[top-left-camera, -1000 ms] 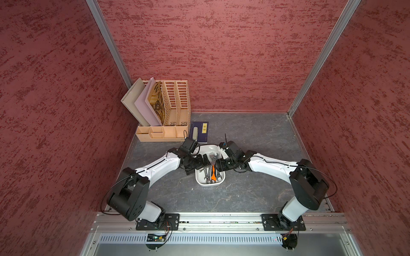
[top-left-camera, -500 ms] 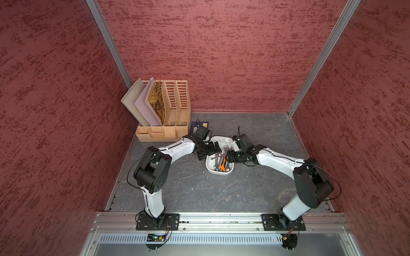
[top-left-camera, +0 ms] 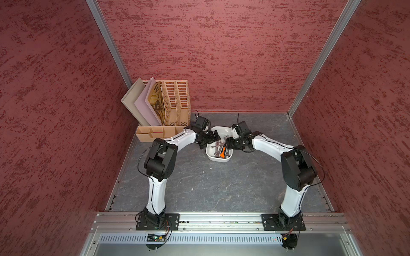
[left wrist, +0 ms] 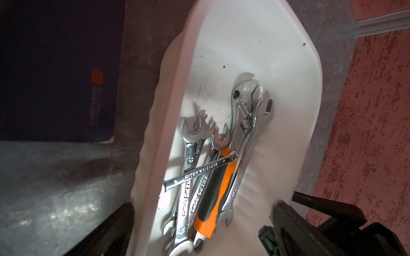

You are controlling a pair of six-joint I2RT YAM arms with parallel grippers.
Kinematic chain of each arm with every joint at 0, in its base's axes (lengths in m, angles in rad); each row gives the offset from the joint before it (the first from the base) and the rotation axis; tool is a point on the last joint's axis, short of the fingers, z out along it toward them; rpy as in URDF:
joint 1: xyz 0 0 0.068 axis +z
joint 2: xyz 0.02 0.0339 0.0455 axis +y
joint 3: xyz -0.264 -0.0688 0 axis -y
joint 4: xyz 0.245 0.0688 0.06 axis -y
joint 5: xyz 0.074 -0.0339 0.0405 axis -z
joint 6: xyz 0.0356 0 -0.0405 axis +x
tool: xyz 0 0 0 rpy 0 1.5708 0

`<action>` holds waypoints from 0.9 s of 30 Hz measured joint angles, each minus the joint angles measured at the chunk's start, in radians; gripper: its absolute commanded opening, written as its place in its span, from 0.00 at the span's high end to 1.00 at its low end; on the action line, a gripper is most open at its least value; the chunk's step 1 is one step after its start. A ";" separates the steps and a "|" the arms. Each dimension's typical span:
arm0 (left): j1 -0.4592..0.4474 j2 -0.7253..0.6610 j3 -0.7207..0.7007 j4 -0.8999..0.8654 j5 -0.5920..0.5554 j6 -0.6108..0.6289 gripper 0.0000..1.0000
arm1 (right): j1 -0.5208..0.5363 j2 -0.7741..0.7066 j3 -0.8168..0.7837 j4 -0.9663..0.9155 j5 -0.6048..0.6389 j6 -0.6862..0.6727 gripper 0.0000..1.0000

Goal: Take out the wrench from the storage box
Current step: Move the storage box to the center of the board, then pick up the wrench from the storage box.

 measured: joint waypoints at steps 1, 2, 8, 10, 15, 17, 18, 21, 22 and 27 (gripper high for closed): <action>0.003 0.007 0.005 0.005 0.001 -0.002 0.00 | -0.006 0.014 0.022 -0.009 -0.002 -0.008 0.39; 0.005 0.010 0.005 0.010 0.002 -0.003 0.00 | -0.013 0.024 0.038 -0.016 -0.005 -0.018 0.38; 0.003 0.010 -0.026 0.055 0.039 -0.030 0.00 | -0.048 0.023 0.098 -0.100 -0.008 -0.075 0.35; -0.001 0.006 -0.047 0.067 0.052 -0.036 0.00 | -0.048 0.004 0.121 -0.124 -0.006 -0.073 0.36; -0.023 -0.010 -0.084 0.087 0.078 -0.052 0.00 | -0.013 -0.093 0.137 -0.147 0.041 0.011 0.36; -0.033 -0.019 -0.101 0.100 0.089 -0.060 0.00 | 0.024 -0.114 0.153 -0.156 0.083 0.083 0.37; -0.037 -0.023 -0.108 0.105 0.095 -0.064 0.00 | 0.044 -0.116 0.160 -0.157 0.105 0.111 0.39; -0.050 -0.047 -0.137 0.121 0.106 -0.074 0.00 | 0.096 -0.108 0.163 -0.157 0.151 0.214 0.50; -0.052 -0.062 -0.152 0.118 0.100 -0.079 0.00 | 0.110 -0.101 0.163 -0.152 0.166 0.251 0.53; -0.029 -0.176 -0.245 0.097 0.100 -0.077 0.00 | 0.122 -0.034 0.166 -0.136 0.201 0.351 0.62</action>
